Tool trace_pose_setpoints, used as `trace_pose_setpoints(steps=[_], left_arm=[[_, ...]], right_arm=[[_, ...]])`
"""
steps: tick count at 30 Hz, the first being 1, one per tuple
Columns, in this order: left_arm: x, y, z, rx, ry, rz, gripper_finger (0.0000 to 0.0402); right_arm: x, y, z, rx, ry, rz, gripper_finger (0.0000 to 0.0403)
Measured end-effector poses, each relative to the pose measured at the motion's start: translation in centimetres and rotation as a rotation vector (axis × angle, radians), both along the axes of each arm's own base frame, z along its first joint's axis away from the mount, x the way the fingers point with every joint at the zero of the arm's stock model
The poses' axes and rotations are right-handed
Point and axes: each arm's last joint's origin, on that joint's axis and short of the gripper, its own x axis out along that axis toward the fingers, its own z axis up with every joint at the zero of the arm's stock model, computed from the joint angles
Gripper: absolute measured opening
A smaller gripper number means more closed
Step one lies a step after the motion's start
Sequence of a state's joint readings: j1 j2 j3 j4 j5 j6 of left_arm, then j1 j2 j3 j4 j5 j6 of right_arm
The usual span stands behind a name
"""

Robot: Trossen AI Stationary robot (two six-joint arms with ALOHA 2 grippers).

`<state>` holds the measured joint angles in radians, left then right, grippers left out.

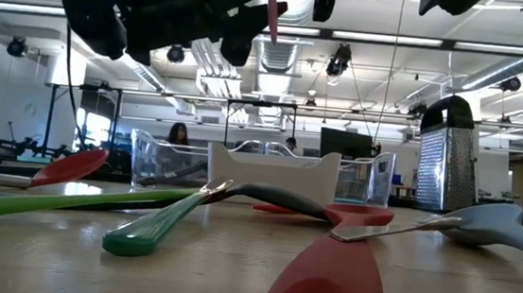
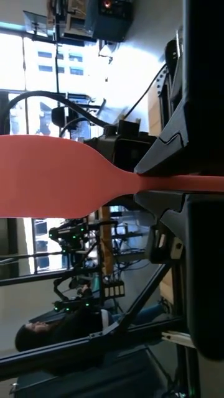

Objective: Pick & Place Kitchen Items
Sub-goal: Put the pink spatula into the right transparent bin

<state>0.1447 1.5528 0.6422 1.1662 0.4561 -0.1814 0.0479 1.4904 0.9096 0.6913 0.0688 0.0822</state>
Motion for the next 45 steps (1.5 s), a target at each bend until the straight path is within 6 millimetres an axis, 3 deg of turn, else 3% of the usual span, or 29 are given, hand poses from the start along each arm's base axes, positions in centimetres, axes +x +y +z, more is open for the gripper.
trace_pose_setpoints(steps=[7,10,14,21,24,32,39,45], left_arm=[[0.1,0.0,-0.2,0.017,-0.002,0.009,0.0182],[0.1,0.0,-0.1,0.019,-0.004,0.009,0.0137],[0.1,0.0,-0.1,0.023,-0.005,0.006,0.0048],[0.1,0.0,-0.1,0.016,-0.003,0.005,0.0049],[-0.1,-0.1,0.1,0.015,0.022,0.006,0.0049],[-0.9,0.1,0.3,0.026,0.161,0.069,0.0049],[-2.2,0.9,0.0,-0.004,0.542,0.38,0.0049],[-2.6,0.8,0.2,0.017,0.759,0.559,0.0049]], right_arm=[[0.2,0.0,-0.2,-0.004,-0.005,0.005,0.0013],[0.0,0.1,0.1,0.001,-0.016,0.025,0.0013],[0.0,0.1,0.0,0.002,-0.013,0.025,0.0013],[-0.1,0.1,0.3,0.018,-0.017,0.027,0.0015],[-0.6,0.1,0.7,0.012,-0.011,0.054,0.0035],[-4.7,0.4,3.3,-0.013,0.135,0.136,0.009],[-9.3,1.3,5.4,-0.14,0.188,0.155,0.0084],[-9.3,2.5,4.2,-0.327,0.303,-0.01,0.0077]])
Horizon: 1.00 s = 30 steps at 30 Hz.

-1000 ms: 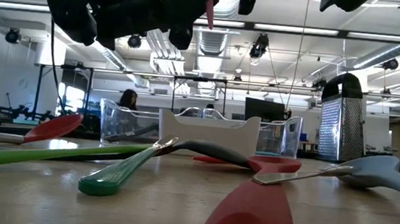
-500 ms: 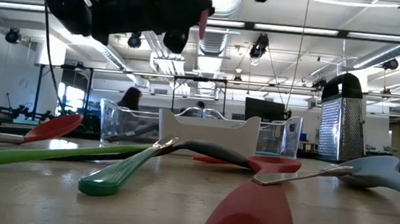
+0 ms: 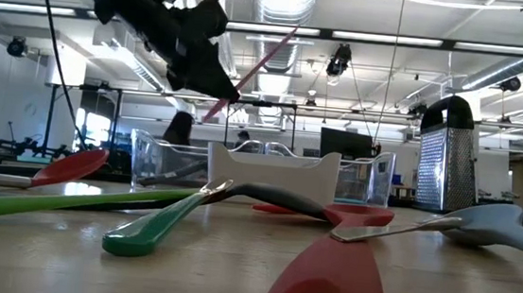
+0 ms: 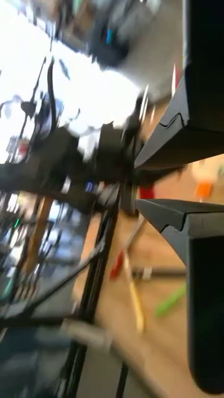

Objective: Pick & Place Kitchen Items
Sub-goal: Put the pink spatula into the right transparent bin

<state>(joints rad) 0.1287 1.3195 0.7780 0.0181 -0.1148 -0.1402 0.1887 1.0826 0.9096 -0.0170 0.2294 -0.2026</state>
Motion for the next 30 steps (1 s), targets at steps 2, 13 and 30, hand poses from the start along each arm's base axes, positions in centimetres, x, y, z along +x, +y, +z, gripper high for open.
trace_pose_setpoints(steps=[2,13,30], left_arm=[[0.1,-0.2,0.0,0.032,0.021,0.023,0.0049],[0.6,-0.2,5.1,-0.1,0.189,-0.213,0.0049],[2.0,3.6,9.4,-0.598,0.472,-0.295,0.0049]], right_arm=[[0.6,0.1,-0.8,-0.035,0.042,-0.075,0.0079],[4.2,1.1,-2.9,-0.328,0.265,-0.196,0.0089],[11.5,5.7,-0.7,-0.746,0.595,-0.434,0.0113]])
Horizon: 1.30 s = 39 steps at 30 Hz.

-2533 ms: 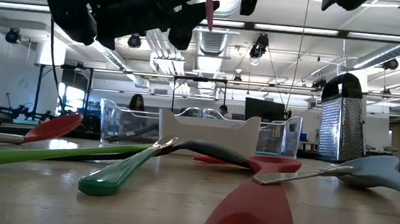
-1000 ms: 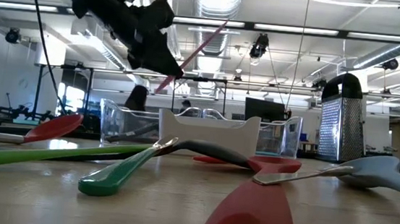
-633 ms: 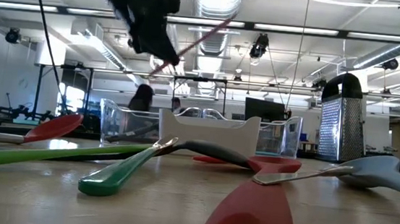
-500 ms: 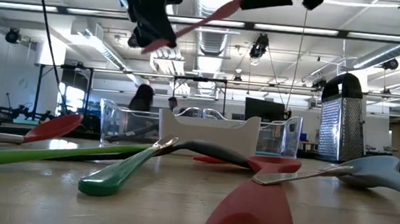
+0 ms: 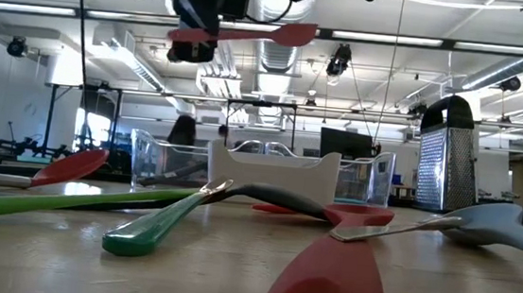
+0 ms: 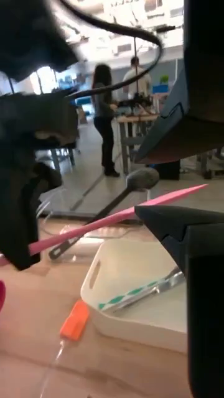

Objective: Pick & Place Kitchen Items
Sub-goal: Put the pink spatula into the right transparent bin

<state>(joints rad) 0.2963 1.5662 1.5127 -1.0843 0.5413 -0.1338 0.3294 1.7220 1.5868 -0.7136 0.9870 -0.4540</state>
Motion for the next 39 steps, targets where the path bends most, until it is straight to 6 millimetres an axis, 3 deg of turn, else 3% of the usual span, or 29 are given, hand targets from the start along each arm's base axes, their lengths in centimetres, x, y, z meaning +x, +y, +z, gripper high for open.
trace_pose_setpoints(steps=[5,12,17,27,33,39], left_arm=[[0.8,0.7,-0.1,-0.136,-0.001,-0.012,0.0049],[1.2,1.1,-0.6,-0.159,0.024,-0.009,0.0049],[1.2,1.1,-0.7,-0.157,0.023,-0.01,0.0049],[1.3,1.1,-0.3,-0.152,0.01,-0.013,0.0049],[1.3,1.1,-0.3,-0.15,0.011,-0.014,0.0049],[1.2,1.1,-0.3,-0.141,0.003,-0.029,0.0049]], right_arm=[[0.6,0.1,0.7,0.095,0.037,0.015,0.0128],[0.5,-1.2,2.1,0.237,0.034,0.009,0.015],[0.9,-2.4,1.8,0.322,0.056,0.012,0.016],[2.6,-4.8,-0.1,0.308,0.117,-0.037,0.0154],[3.1,-6.4,-0.6,0.309,0.116,-0.079,0.0122],[2.9,-6.6,-0.7,0.36,0.161,-0.052,0.0027]])
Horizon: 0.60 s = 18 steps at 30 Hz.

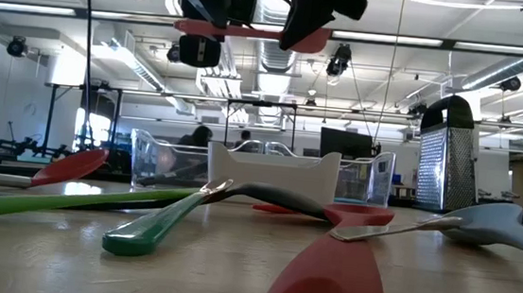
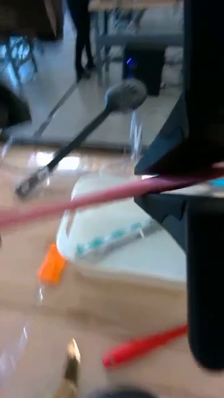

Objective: Pick & Place Kitchen Items
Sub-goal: Put the pink spatula into the right transparent bin

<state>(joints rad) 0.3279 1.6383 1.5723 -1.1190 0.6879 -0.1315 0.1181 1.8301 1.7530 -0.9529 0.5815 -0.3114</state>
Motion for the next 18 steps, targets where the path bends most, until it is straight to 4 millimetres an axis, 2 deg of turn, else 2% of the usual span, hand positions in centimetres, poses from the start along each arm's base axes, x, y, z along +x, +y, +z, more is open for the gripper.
trace_pose_setpoints(steps=[6,13,18], left_arm=[[0.0,0.1,0.0,0.031,-0.018,-0.018,0.0059],[0.1,0.1,0.1,0.087,-0.062,-0.066,0.0189],[-0.1,0.1,-0.2,0.131,-0.037,-0.077,0.0235]], right_arm=[[-0.2,0.1,-0.1,0.04,0.009,-0.012,0.0015],[-1.8,-1.6,-0.5,0.082,0.099,-0.176,0.0012],[-3.6,-3.4,-0.7,0.087,0.195,-0.315,0.0011]])
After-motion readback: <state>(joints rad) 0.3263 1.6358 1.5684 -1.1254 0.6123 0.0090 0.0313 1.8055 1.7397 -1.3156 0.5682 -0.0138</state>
